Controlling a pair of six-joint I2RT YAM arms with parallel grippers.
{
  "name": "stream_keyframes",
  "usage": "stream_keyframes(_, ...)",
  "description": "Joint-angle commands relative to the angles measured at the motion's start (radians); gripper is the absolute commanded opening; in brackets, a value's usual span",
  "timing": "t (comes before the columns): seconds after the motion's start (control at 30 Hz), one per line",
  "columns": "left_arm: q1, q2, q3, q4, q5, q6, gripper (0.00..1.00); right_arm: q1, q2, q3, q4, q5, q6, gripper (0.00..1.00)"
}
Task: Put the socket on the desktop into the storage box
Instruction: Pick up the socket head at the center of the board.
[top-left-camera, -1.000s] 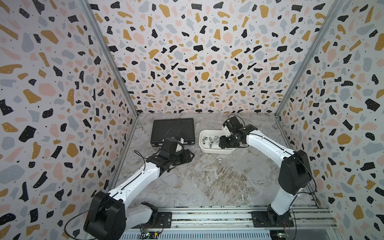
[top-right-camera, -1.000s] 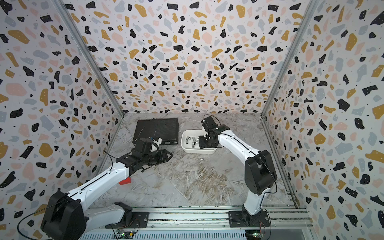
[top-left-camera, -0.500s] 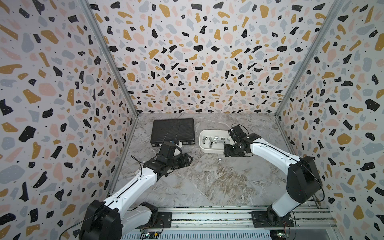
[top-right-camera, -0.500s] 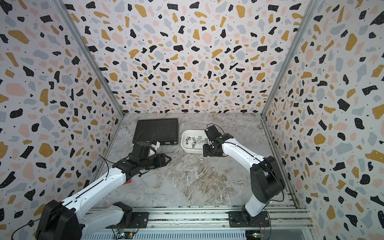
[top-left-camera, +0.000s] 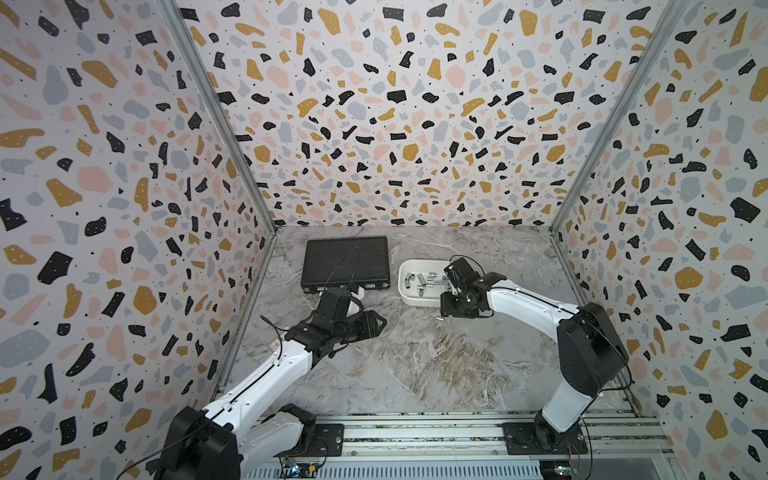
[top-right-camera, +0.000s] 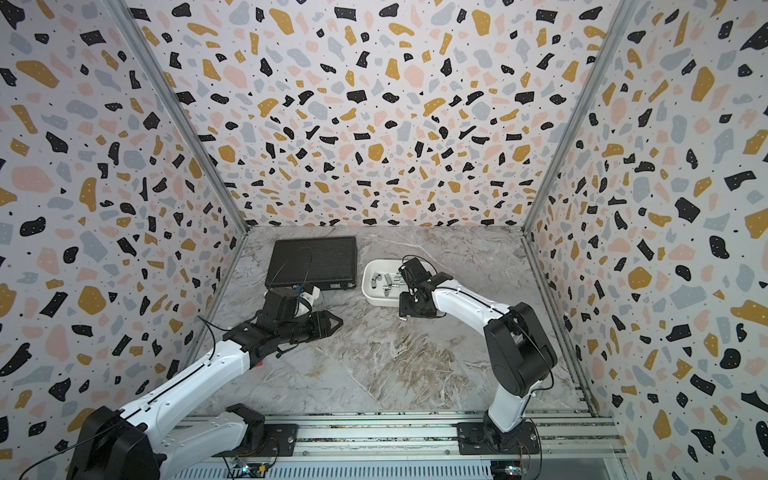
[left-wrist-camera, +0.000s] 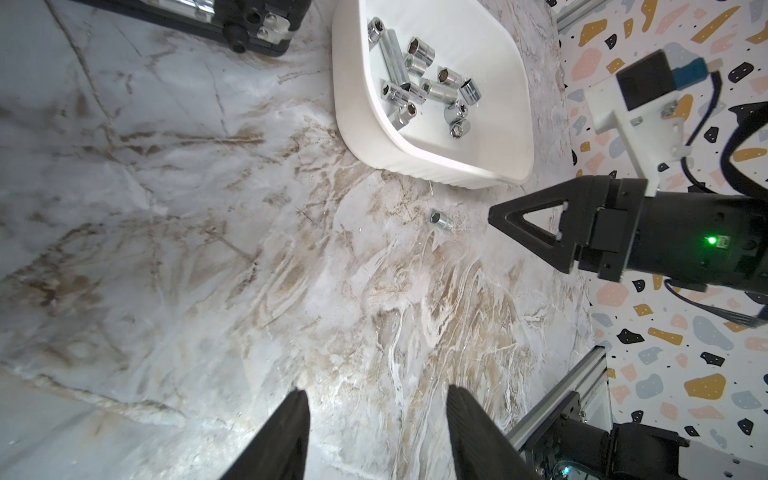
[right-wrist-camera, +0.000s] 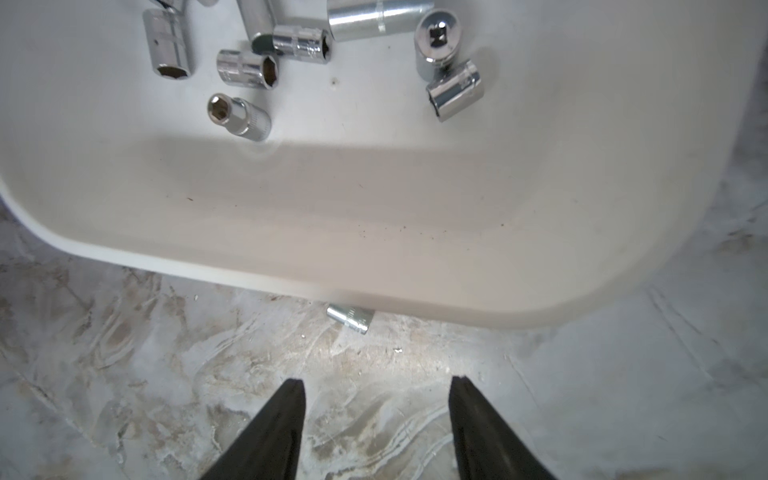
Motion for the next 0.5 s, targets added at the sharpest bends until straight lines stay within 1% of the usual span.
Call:
stream_keyframes(0.0,-0.016,0.0,0.007,0.038,0.027,-0.006,0.57,0.009,0.017,0.031,0.008,0.011,0.041,0.6)
stream_keyframes(0.13,-0.056,0.024,0.044,0.033,0.01,-0.001,0.57,0.015,0.035,0.03,0.02,0.006,0.044,0.6)
stream_keyframes(0.23,-0.059,0.04,0.06,0.026,0.006,0.007,0.57,0.017,0.053,0.046,0.017,0.01,0.051,0.6)
stream_keyframes(0.47,-0.06,0.035,0.047,0.016,0.002,0.015,0.57,0.02,0.107,0.088,0.008,0.022,0.074,0.6)
